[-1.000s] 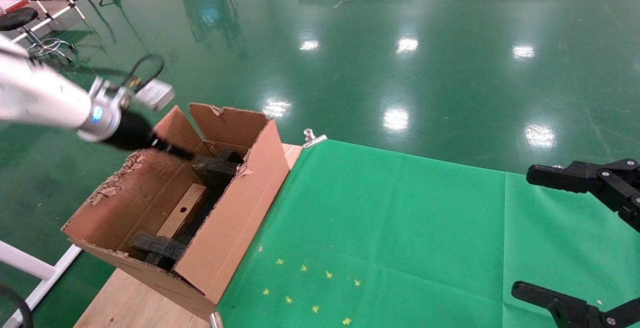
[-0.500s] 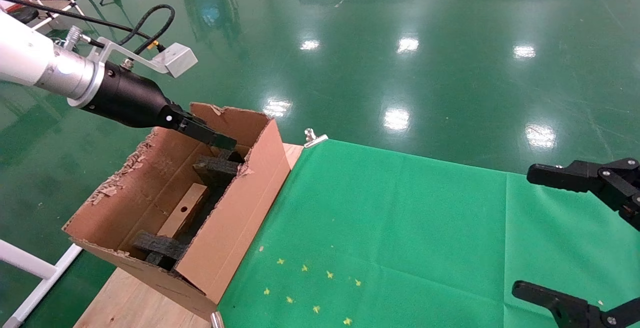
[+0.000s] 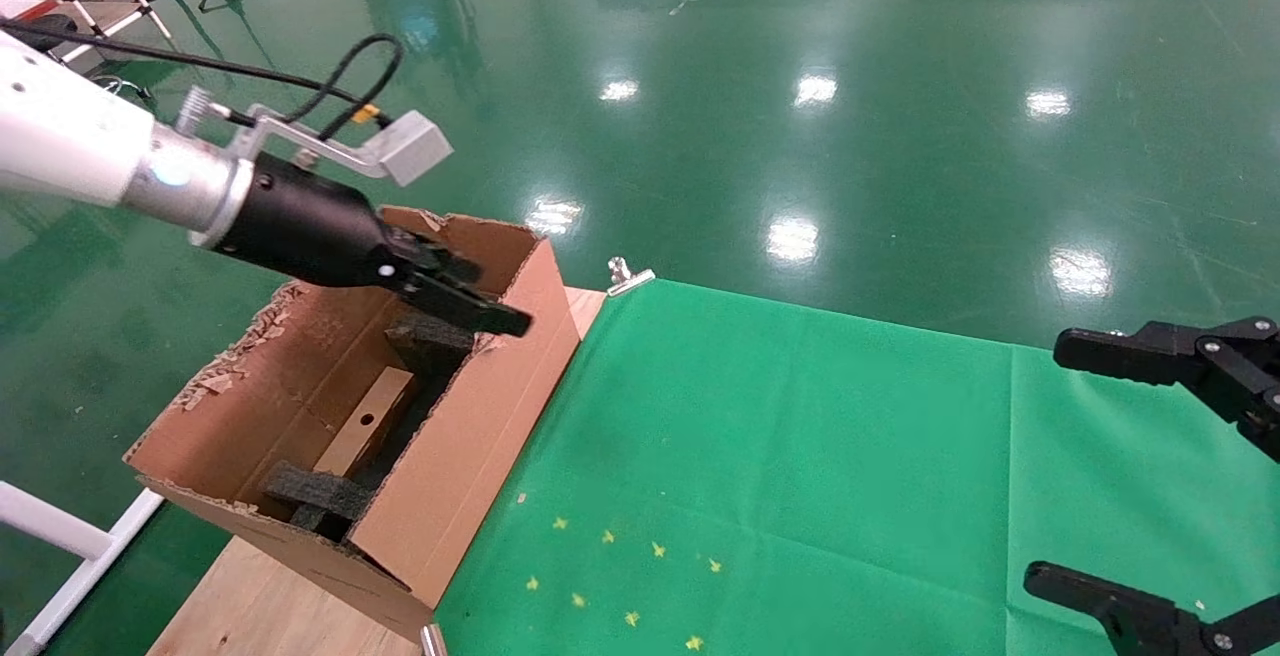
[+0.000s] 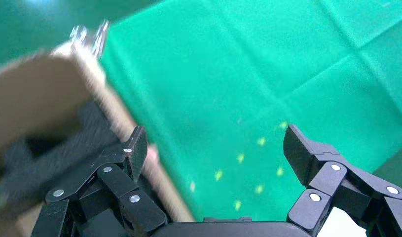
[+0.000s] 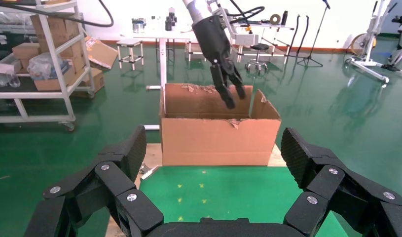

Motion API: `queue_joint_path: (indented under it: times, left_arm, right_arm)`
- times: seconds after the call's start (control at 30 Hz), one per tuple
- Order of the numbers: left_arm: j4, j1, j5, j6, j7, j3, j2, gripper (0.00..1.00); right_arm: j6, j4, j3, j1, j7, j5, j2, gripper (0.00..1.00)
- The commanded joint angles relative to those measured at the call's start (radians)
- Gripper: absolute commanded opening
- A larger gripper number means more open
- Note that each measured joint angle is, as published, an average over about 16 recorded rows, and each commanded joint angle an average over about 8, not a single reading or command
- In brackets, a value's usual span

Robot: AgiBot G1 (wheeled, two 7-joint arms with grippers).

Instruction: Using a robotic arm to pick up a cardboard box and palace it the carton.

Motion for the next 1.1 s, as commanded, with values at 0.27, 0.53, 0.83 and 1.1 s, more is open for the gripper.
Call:
queue_joint_path:
  times: [0.27, 0.53, 0.83, 1.1]
  left_arm:
    - [-0.143, 0.147, -0.156, -0.002, 0.074, -0.094, -0.031, 1.00]
    - [-0.271, 0.278, -0.294, -0.003, 0.140, -0.179, -0.058, 1.00]
    - [-0.414, 0.425, -0.450, -0.005, 0.214, -0.273, -0.089, 1.00]
    - [-0.542, 0.556, -0.589, -0.006, 0.280, -0.358, -0.116, 1.00]
  right_arm:
    - [0.000, 0.000, 0.000, 0.000, 0.000, 0.000, 0.000, 1.00]
    - [0.000, 0.000, 0.000, 0.000, 0.000, 0.000, 0.000, 1.00]
    - [0.000, 0.000, -0.001, 0.000, 0.000, 0.000, 0.000, 1.00]
    - [0.000, 0.000, -0.001, 0.000, 0.000, 0.001, 0.000, 1.00]
